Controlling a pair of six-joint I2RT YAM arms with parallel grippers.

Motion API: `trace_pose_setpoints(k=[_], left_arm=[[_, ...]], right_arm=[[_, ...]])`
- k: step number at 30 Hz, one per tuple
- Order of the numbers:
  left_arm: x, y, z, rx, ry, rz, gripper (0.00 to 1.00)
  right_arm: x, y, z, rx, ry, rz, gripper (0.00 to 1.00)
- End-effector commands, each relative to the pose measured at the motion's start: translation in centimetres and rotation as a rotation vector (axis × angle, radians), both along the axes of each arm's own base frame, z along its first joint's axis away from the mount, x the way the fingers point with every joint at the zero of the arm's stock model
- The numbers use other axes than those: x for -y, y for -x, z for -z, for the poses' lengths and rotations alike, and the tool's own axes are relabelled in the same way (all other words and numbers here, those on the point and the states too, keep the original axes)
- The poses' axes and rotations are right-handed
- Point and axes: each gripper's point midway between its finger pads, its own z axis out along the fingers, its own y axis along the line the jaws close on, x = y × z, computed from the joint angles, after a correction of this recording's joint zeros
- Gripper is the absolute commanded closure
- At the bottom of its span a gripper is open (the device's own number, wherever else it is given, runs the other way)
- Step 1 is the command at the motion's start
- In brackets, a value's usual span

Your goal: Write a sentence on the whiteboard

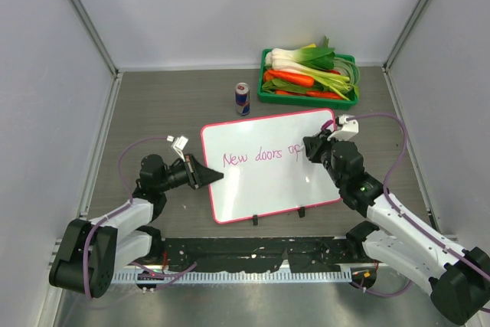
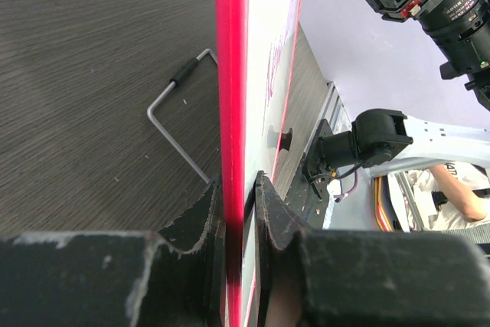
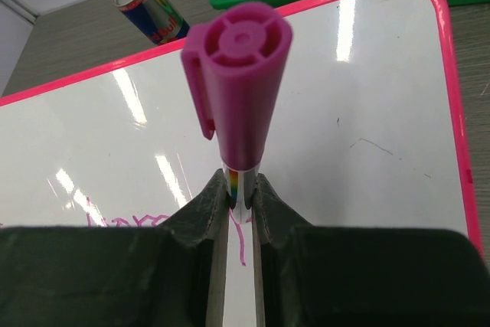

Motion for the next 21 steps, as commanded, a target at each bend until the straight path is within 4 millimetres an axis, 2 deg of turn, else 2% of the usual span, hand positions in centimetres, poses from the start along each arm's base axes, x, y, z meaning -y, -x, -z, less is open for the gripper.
trace_pose_setpoints(k=[1,11,21], left_arm=[[-0.5,-1.0,1.3,0.057,-0.080,-0.043,1.00],[-0.6,-1.1,1.3,0.055,-0.081,-0.044,1.00],[-0.5,-1.0,1.3,0.057,-0.080,-0.041,1.00]], right_arm=[[-0.6,-0.1,-1.1,0.032,-0.060,-0.013,0.99],[-0.4,0.3,-4.4,0.101,-0.121,-0.015,0.98],[0.7,0.6,-4.6,0.110,-0.096,0.023,0.99]])
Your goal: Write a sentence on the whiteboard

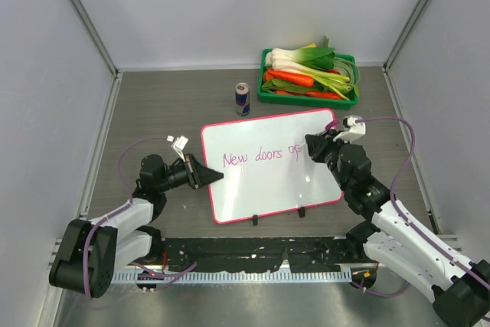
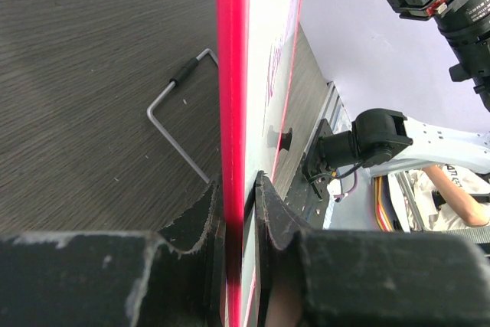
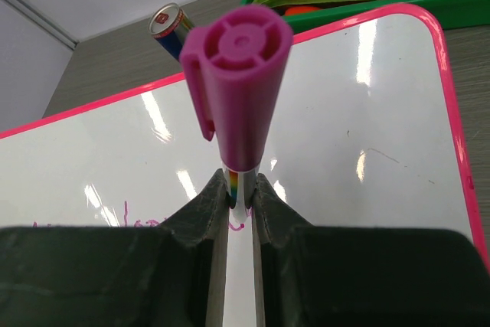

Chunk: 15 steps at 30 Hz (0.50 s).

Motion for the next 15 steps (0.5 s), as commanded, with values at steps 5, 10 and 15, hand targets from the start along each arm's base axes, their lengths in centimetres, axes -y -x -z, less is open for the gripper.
trace_pose_setpoints(k=[5,10,15], left_arm=[[-0.5,-1.1,1.3,0.056,-0.080,-0.044,1.00],[-0.4,-1.1,1.3,0.051,-0.077,-0.038,1.00],[-0.5,-1.0,1.4,0.047,-0.078,-0.036,1.00]], right_arm=[[1.4,-0.3,-2.0,0.058,0.001,0.061,0.99],[1.9,-0.5,-2.5,0.080,0.024,0.079,0.99],[1.4,-0.9,-2.4,0.077,0.026,0.067,0.99]])
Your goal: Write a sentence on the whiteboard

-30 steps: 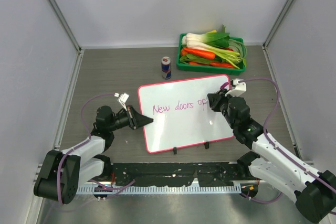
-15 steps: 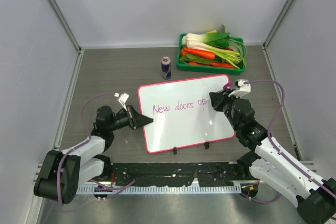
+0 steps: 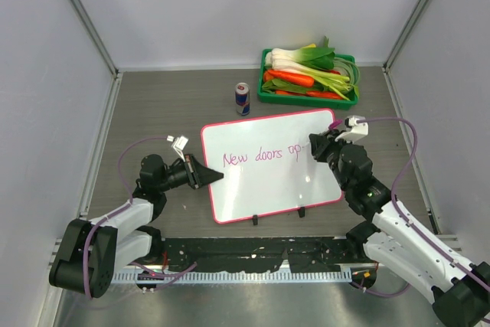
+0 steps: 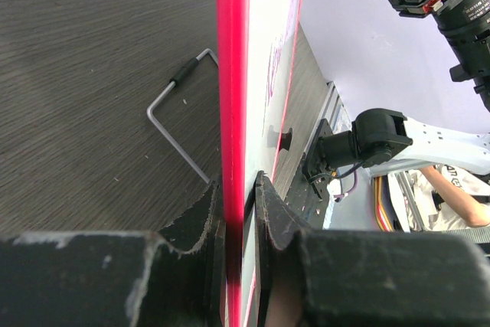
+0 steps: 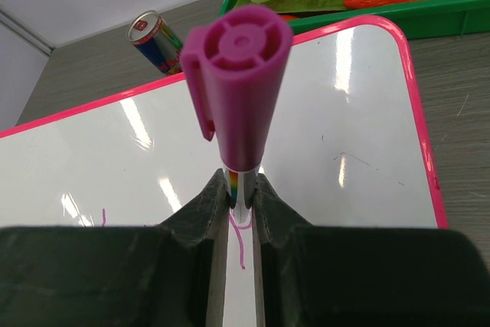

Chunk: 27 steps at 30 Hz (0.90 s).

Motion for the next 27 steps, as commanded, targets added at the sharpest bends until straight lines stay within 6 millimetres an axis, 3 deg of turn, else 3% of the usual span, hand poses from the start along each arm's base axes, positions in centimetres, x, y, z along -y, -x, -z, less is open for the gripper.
trace_pose_setpoints(k=[1,16,27], left_arm=[[-0.5,-1.0,1.4,0.047,-0.078,-0.038,1.00],[-0.4,-1.0,1.4,0.047,-0.077,-0.034,1.00],[-0.4,-1.0,1.3,0.050,-0.075,-0.034,1.00]], right_arm=[[0.0,-0.8,-2.1,0.057,-0.011,0.014,0.99],[-0.5,-1.0,-2.0,0.071,-0.003,-0.012,0.99],[0.0,-1.6,-0.1,0.032,0.019,0.033,0.99]])
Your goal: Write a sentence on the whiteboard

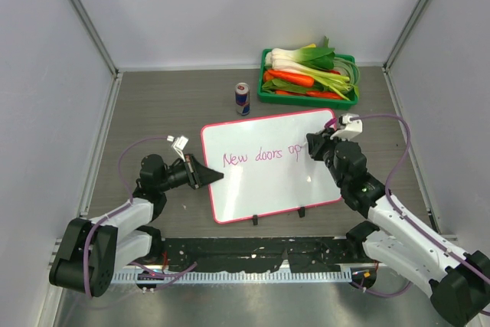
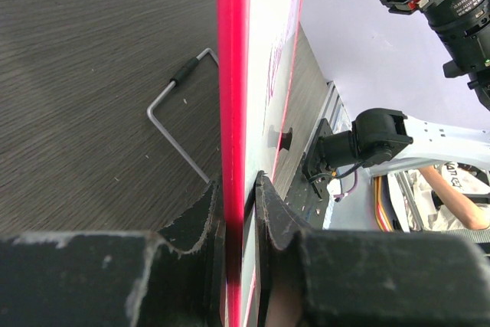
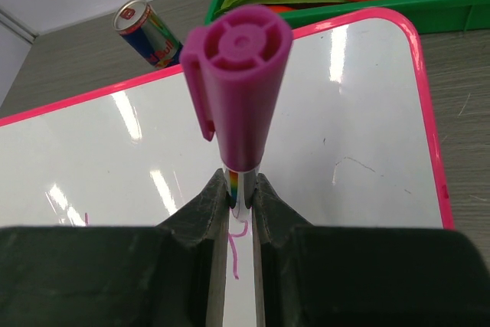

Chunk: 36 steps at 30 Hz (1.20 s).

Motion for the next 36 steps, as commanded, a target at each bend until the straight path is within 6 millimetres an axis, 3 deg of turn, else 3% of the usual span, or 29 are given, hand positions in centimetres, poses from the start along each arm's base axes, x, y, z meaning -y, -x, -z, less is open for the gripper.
trace_pose_setpoints(k=[1,11,24,36], left_arm=[[-0.4,-1.0,1.3,0.050,-0.075,-0.033,1.00],[-0.5,-1.0,1.3,0.050,-0.076,-0.036,1.00],[-0.5,-1.0,1.3,0.052,-0.076,-0.038,1.00],[-0.4,-1.0,1.2,0.053,-0.075,-0.035,1.00]], right_arm=[[0.7,-0.7,-1.0,0.051,-0.016,0.046,0.99],[1.0,-1.1,0.9,0.006,0.012,0.077,0.99],[3.2,-0.9,0.9,-0.002,0.063,0.174,0.99],[2.6,-1.8,-0.6,0.026,0.038,0.174,0.99]])
